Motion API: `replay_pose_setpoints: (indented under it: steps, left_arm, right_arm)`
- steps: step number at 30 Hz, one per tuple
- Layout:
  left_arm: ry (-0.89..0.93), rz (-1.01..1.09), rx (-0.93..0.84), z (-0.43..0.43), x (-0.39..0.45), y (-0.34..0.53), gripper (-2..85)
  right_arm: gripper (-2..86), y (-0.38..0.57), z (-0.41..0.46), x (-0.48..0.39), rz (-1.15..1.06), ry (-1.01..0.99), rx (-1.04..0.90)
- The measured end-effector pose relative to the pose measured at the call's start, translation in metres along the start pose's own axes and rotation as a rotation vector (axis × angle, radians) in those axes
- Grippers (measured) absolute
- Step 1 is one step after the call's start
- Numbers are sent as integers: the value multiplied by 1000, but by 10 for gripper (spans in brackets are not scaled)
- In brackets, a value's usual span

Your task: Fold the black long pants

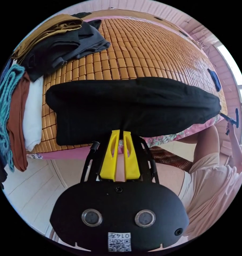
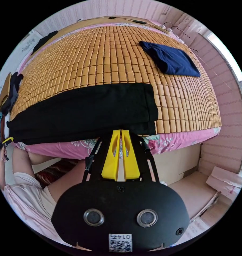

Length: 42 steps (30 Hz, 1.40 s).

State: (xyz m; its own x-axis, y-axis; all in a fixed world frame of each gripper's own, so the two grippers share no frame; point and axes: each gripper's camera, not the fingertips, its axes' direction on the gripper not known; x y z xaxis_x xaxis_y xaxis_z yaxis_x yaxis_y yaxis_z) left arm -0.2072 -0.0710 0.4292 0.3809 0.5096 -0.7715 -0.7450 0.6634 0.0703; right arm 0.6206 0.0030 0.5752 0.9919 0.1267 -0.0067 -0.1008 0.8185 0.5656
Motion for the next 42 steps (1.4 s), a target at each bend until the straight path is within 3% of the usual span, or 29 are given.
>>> replay_pose_setpoints:
  steps: [2, 6, 8, 12, 17, 23, 28, 32, 38, 42]
  left_arm:
    - [-24, 11, 106, -14, 12, 10, 33]
    - [-35, 147, 148, -28, 53, 15, 55]
    - [51, 256, 156, -29, 90, 9, 69]
    - [113, 426, 159, -12, 162, -6, 82]
    - [24, 500, -4, 47, 225, -42, 69]
    - [-22, 568, 62, 19, 231, -34, 11]
    - [60, 542, 58, 20, 216, -22, 2]
    - [61, 497, -5, 44, 213, -25, 4]
    - [16, 514, -23, 46, 215, -23, 18]
    - [6, 512, -63, 52, 212, -23, 19]
  right_arm:
    - [7, 19, -10, 17, 119, -25, 80]
    - [70, 30, -9, 48, 327, -204, 125]
    - [89, 31, -6, 61, 445, -302, 136]
    - [68, 26, 6, 65, 510, -347, 88]
    - [11, 22, -20, 52, 439, -299, 106]
    - [3, 58, -72, 50, 401, -379, 278]
    - [1, 69, -14, 48, 457, -324, 70]
    - [1, 80, -19, 41, 518, -377, 128]
    - [-2, 84, -58, 23, 596, -171, 178]
    - [-4, 69, -63, 5, 561, -209, 212]
